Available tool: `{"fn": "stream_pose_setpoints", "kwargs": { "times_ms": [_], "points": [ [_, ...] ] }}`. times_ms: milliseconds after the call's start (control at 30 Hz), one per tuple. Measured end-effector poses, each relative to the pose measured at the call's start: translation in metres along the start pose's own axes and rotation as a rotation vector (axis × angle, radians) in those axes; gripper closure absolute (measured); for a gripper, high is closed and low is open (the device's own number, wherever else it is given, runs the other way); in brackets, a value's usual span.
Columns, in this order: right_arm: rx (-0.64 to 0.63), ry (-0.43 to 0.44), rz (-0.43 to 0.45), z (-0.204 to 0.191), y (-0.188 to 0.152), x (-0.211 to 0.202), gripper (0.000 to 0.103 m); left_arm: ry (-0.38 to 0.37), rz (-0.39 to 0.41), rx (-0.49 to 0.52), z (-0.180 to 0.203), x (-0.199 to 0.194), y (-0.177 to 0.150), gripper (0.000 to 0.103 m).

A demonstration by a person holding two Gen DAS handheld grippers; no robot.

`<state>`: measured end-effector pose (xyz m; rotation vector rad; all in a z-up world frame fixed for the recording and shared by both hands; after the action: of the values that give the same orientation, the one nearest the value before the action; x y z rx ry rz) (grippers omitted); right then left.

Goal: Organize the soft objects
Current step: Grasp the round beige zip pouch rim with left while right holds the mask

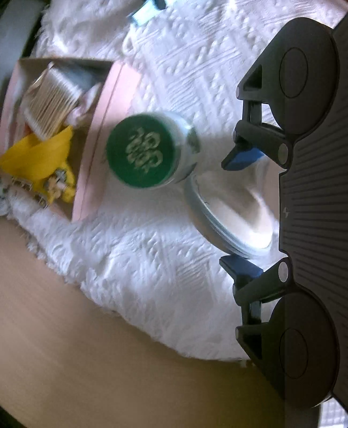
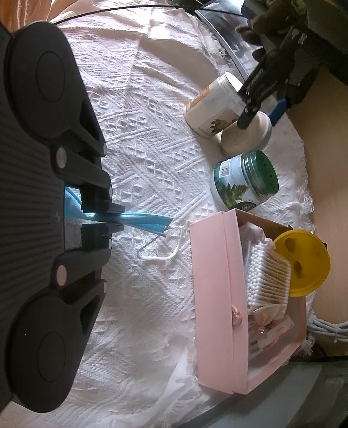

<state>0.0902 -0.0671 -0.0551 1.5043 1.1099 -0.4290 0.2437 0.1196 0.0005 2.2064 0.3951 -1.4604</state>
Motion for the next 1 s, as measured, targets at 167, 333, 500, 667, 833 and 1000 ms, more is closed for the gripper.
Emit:
{"fn": "stream_pose_setpoints", "kwargs": {
  "times_ms": [167,333,500,667,833,1000],
  "points": [
    [-0.004,0.001,-0.010,-0.001,-0.002,0.004,0.096,0.019,0.038,-0.096,-0.018,0.002,0.009,0.050],
    [-0.002,0.001,-0.015,-0.001,-0.004,0.007,0.096,0.040,0.043,-0.124,-0.027,0.004,0.008,0.056],
    [-0.008,0.009,-0.015,-0.003,-0.004,0.006,0.096,-0.060,0.120,-0.088,-0.011,-0.021,0.005,0.066],
    [-0.024,0.019,-0.023,-0.006,-0.004,0.010,0.096,-0.139,0.108,-0.080,-0.004,-0.028,0.004,0.064],
    [-0.036,0.027,-0.025,-0.010,-0.005,0.011,0.096,-0.155,0.085,-0.063,0.000,-0.029,0.002,0.064],
    [-0.031,0.029,-0.028,-0.008,-0.006,0.012,0.096,-0.049,0.063,-0.043,-0.005,-0.012,0.007,0.048]
  ]
}}
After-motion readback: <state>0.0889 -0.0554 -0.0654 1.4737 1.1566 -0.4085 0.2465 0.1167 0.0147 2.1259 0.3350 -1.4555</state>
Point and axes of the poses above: each gripper's, at about its wrist camera, not at the fingertips, and x roughly the way its jaws point, z to its right, y to its top, the point moved 9 cm from there along x, roughly the way its jaws point, and after that the axes turned 3 degrees about -x, right-handed, at the moved point
